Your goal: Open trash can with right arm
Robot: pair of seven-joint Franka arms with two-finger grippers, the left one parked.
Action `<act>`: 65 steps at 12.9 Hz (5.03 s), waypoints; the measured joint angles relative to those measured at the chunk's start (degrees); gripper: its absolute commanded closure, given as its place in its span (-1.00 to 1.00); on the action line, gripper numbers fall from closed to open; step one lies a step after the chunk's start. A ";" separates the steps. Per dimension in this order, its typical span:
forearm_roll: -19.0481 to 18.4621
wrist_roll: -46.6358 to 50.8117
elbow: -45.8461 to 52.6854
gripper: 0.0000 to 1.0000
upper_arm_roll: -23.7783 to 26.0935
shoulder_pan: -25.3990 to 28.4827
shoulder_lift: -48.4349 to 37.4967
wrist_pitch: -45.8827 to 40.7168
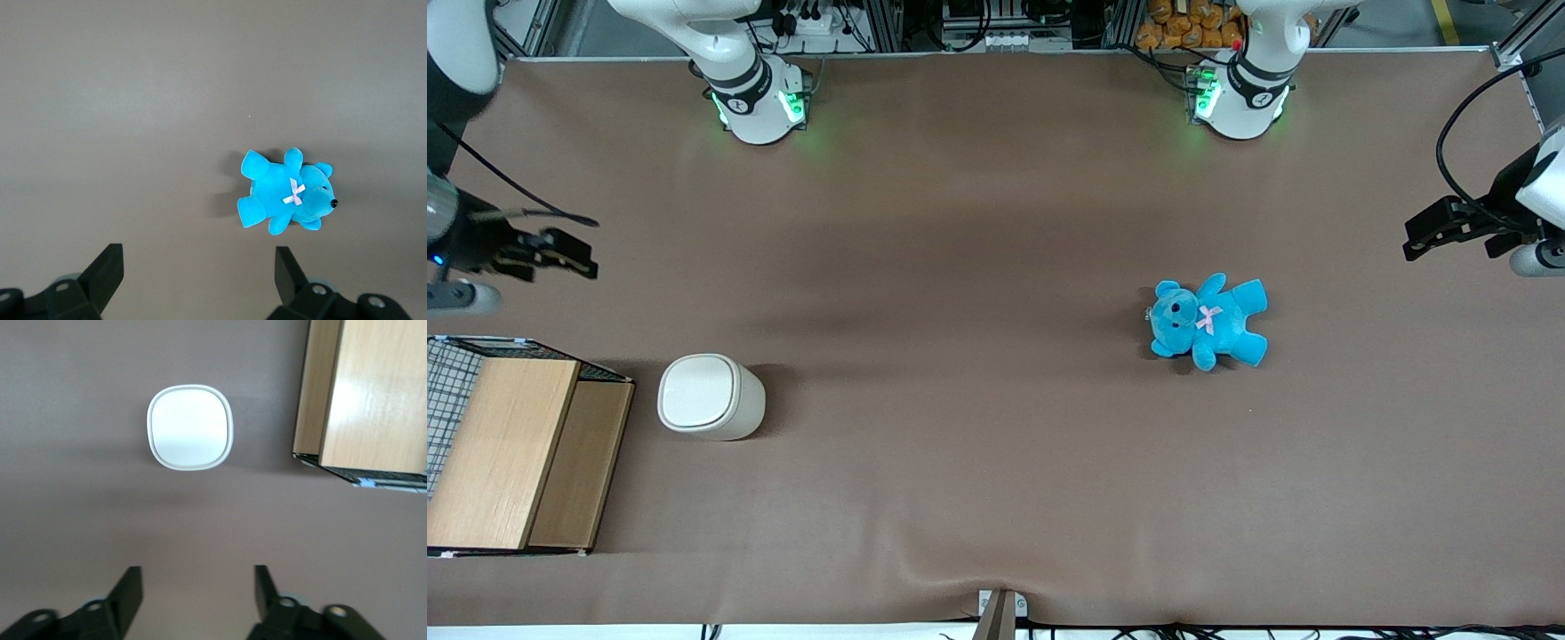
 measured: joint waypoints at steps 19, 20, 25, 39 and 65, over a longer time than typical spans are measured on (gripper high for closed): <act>0.04 -0.22 -0.06 1.00 -0.51 1.03 18.84 17.96; 0.04 -0.26 -0.06 1.00 -0.54 0.79 19.25 18.37; 0.04 -0.27 -0.11 1.00 -0.56 0.32 21.57 19.71; 0.04 -1.46 -0.67 1.00 -0.58 -0.07 24.53 24.86; 1.15 -0.87 3.44 1.00 -0.26 0.34 24.81 18.21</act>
